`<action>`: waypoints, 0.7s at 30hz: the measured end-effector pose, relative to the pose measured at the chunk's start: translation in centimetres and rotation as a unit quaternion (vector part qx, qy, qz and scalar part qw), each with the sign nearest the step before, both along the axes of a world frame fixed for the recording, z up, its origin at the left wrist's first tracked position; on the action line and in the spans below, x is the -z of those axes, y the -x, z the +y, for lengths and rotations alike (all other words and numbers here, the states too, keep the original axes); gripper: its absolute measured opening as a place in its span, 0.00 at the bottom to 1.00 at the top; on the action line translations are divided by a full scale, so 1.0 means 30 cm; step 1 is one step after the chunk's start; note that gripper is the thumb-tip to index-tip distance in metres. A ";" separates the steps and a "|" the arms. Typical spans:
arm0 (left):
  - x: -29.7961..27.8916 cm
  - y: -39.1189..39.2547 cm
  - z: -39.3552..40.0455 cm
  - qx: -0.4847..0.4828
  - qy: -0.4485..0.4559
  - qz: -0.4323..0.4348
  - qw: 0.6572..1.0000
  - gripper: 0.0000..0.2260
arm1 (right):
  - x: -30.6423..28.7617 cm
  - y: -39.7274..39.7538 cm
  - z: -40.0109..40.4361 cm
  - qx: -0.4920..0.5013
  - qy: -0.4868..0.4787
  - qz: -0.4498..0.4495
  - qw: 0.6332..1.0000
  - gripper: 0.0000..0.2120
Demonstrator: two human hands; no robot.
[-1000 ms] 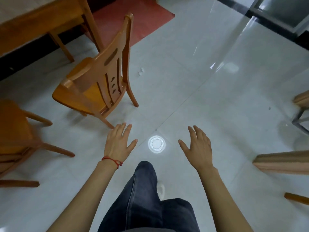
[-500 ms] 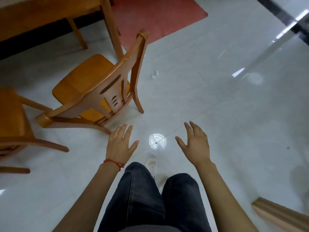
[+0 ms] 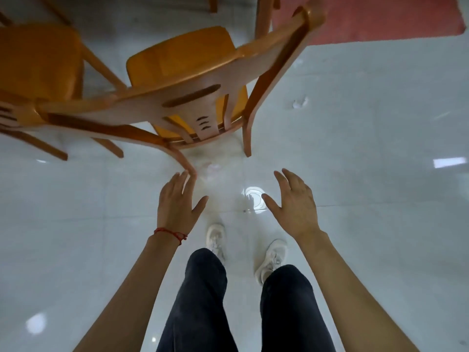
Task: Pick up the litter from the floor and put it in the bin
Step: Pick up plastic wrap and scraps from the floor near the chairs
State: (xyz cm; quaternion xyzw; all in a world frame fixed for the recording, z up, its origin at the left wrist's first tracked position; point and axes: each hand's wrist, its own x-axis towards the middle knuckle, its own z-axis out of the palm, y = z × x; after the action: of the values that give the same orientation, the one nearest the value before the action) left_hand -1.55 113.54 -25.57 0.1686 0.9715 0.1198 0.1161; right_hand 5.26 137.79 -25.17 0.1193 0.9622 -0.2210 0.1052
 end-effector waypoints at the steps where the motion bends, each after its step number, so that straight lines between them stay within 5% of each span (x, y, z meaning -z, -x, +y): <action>1: 0.043 -0.010 0.009 -0.011 0.000 -0.003 1.000 0.25 | 0.041 0.020 0.014 -0.010 0.000 0.002 1.000 0.28; 21: 1.322 0.072 -0.022 -0.152 -0.019 0.013 0.988 0.25 | 1.411 0.335 -0.145 -0.020 0.076 0.028 0.997 0.26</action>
State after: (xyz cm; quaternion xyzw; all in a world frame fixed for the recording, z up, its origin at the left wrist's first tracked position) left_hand -3.70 112.87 -65.23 0.0224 0.9848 0.1522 0.0811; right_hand -4.79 133.44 -67.50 0.0858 0.9473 -0.2946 0.0918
